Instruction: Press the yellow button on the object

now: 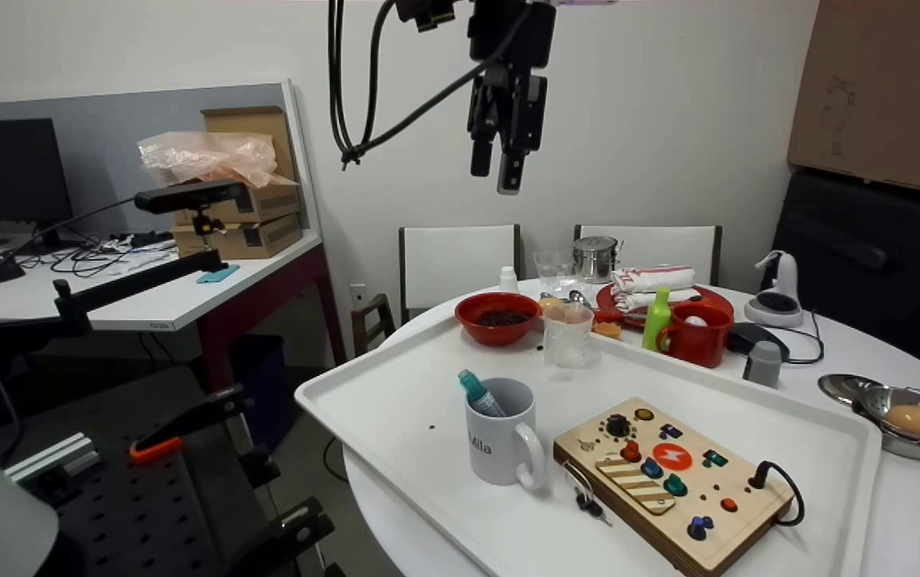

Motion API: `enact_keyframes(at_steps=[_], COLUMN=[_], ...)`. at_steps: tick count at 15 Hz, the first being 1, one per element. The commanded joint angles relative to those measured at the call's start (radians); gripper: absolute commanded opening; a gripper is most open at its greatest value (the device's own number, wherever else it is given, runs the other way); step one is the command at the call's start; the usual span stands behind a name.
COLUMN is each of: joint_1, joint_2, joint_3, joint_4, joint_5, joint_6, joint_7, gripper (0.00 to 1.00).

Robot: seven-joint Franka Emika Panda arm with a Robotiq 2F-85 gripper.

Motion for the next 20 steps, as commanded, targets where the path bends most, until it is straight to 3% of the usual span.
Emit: enact_keyframes(at_steps=[1,2,4,8,13,16,17,20], joint_1=[0.005,0.009,0.019,0.001,-0.018,-0.004,-0.011,-0.01], joint_2=[0.0,-0.021,-0.034,0.062,0.26,0.345,0.282,0.338], joint_3=[-0.003,0.001,0.01,-0.01,-0.074,-0.128,-0.107,-0.126], joint_4=[0.002,-0.018,-0.071,-0.068,0.017,0.072,0.015,0.057], joint_5=[0.0,0.037,-0.038,-0.181,-0.356,-0.358,-0.324,-0.324], joint_6=[-0.003,-0.017,0.108,0.291,0.465,0.5,0.484,0.492], joint_7=[0.0,-0.051,-0.1,-0.208,-0.166,-0.08,-0.148,-0.126], gripper=[1.0,1.0,1.0,1.0,1.0,1.0,1.0,1.0])
